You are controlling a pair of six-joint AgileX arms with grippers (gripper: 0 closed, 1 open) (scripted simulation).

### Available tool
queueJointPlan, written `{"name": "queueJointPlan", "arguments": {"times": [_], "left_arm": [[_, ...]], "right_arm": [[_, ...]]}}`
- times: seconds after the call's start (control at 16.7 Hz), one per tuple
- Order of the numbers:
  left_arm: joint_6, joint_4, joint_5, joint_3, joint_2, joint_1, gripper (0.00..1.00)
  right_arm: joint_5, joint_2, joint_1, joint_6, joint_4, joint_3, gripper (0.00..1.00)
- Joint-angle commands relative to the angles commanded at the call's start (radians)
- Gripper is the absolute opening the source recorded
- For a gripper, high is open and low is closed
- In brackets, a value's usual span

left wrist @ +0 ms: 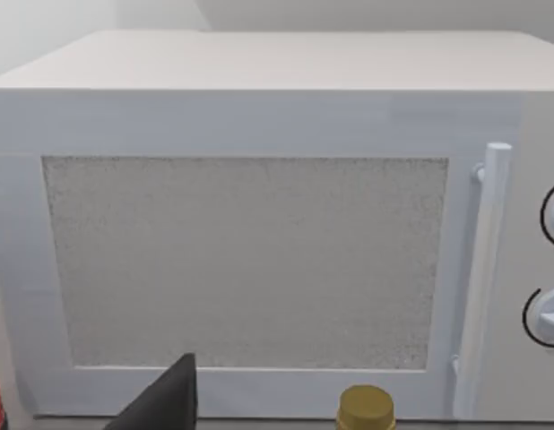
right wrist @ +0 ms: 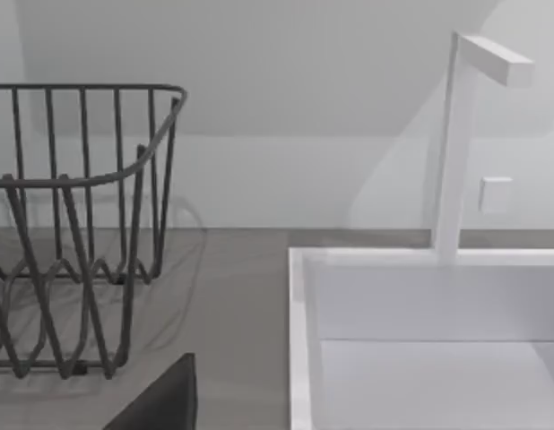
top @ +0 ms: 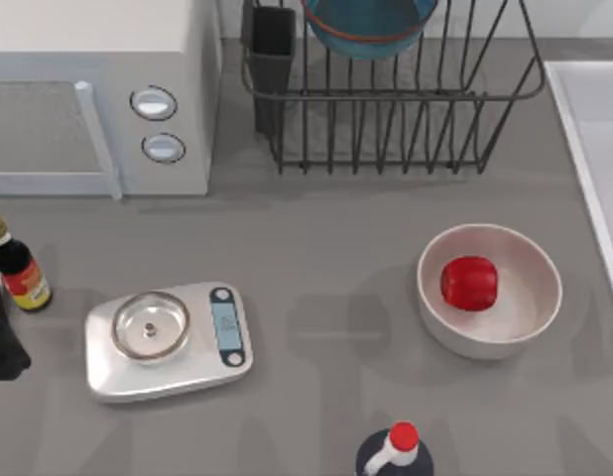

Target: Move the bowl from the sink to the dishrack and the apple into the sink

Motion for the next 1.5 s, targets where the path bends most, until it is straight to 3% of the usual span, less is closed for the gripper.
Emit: {"name": "queueJointPlan", "arguments": {"times": [1.26, 1.5], "left_arm": [[0.000, 0.000, 0.000, 0.000, 0.000, 0.000, 1.00], [0.000, 0.000, 0.000, 0.000, 0.000, 0.000, 1.00]], "right_arm": [[0.000, 0.000, 0.000, 0.000, 0.000, 0.000, 1.00], [-0.003, 0.095, 0.029, 0.030, -0.061, 0.085, 1.00]]}}
